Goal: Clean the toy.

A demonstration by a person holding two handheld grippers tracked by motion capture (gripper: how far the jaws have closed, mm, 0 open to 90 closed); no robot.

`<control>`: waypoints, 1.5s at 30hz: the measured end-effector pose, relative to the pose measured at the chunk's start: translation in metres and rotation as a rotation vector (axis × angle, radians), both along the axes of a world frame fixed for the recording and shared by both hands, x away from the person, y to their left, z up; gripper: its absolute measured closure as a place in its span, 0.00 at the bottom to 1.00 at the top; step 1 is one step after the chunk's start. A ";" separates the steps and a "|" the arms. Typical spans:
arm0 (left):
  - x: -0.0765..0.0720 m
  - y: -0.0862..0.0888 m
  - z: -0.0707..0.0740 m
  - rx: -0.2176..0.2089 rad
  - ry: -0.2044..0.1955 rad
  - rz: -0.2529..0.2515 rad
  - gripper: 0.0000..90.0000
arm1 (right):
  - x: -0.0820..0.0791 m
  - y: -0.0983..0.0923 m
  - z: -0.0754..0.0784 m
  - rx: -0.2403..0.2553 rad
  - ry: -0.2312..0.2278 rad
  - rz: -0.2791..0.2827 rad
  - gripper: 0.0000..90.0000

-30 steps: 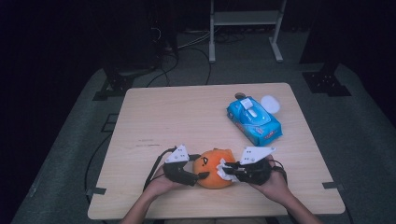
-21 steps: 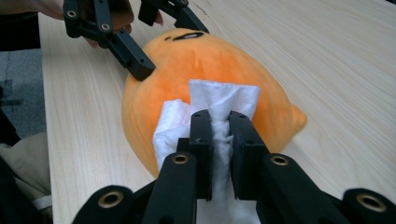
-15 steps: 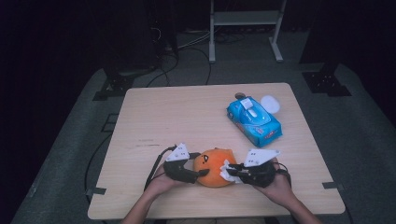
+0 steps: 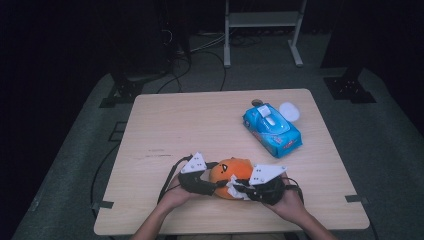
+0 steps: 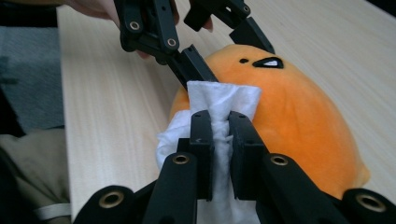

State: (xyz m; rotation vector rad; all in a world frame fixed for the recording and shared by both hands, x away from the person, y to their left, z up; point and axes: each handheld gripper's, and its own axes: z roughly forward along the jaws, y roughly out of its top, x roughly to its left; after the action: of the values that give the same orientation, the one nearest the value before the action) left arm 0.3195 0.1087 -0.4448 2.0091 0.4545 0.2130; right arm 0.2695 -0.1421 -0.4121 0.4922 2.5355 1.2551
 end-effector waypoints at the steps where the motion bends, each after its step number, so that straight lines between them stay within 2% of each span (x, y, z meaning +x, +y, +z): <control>1: 0.000 0.002 -0.001 -0.006 0.008 0.002 0.35 | 0.001 -0.002 0.000 0.003 0.003 -0.003 0.89; 4: 0.002 0.005 -0.003 -0.014 0.019 0.010 0.35 | 0.006 -0.015 0.001 0.001 -0.003 -0.041 0.89; 7: 0.003 0.005 -0.004 -0.021 0.016 0.011 0.34 | 0.013 -0.037 -0.002 0.012 0.017 -0.099 0.89; 10: 0.002 0.004 -0.004 -0.023 0.019 0.015 0.30 | 0.015 -0.046 -0.004 0.024 0.047 -0.115 0.89; 15: 0.003 0.005 -0.004 -0.023 0.018 0.011 0.31 | 0.017 -0.046 -0.005 0.018 0.057 -0.114 0.89; 18: 0.003 0.005 -0.004 -0.022 0.019 0.010 0.31 | 0.021 -0.050 -0.007 0.045 0.093 -0.109 0.89; 23: 0.003 0.007 -0.005 -0.032 0.023 0.009 0.31 | 0.025 -0.059 -0.009 0.054 0.109 -0.147 0.89; 26: 0.005 0.007 -0.006 -0.036 0.026 0.010 0.31 | 0.026 -0.061 -0.007 0.092 0.123 -0.155 0.89; 29: 0.006 0.006 -0.006 -0.037 0.026 0.014 0.30 | 0.022 -0.050 -0.002 0.132 0.126 -0.121 0.89; 31: 0.005 0.005 -0.004 -0.026 0.024 0.020 0.27 | 0.022 -0.041 -0.005 0.103 0.113 -0.107 0.89; 33: 0.004 0.007 -0.001 -0.048 0.027 0.020 0.17 | 0.025 -0.042 -0.007 0.115 0.131 -0.106 0.89; 35: 0.002 0.008 0.003 -0.055 0.022 0.006 0.15 | 0.027 -0.046 -0.008 0.123 0.139 -0.119 0.89; 36: 0.000 0.007 0.004 -0.047 0.014 0.000 0.16 | 0.028 -0.049 -0.009 0.126 0.143 -0.131 0.89; 37: -0.001 0.005 0.003 -0.037 0.010 -0.014 0.22 | 0.029 -0.053 -0.010 0.139 0.156 -0.138 0.89; 39: -0.002 0.001 0.001 -0.013 -0.002 -0.003 0.28 | 0.033 -0.057 -0.012 0.170 0.183 -0.141 0.89; 41: 0.000 0.002 0.001 -0.018 0.000 0.004 0.32 | 0.035 -0.059 -0.013 0.175 0.196 -0.147 0.89; 45: 0.002 0.005 -0.001 -0.035 0.013 0.004 0.34 | 0.039 -0.067 -0.013 0.160 0.180 -0.186 0.89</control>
State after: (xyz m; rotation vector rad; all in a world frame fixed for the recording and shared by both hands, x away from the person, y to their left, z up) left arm 0.3214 0.1141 -0.4462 1.9760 0.4678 0.1930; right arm 0.3082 -0.2094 -0.4250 0.8924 2.4712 1.4052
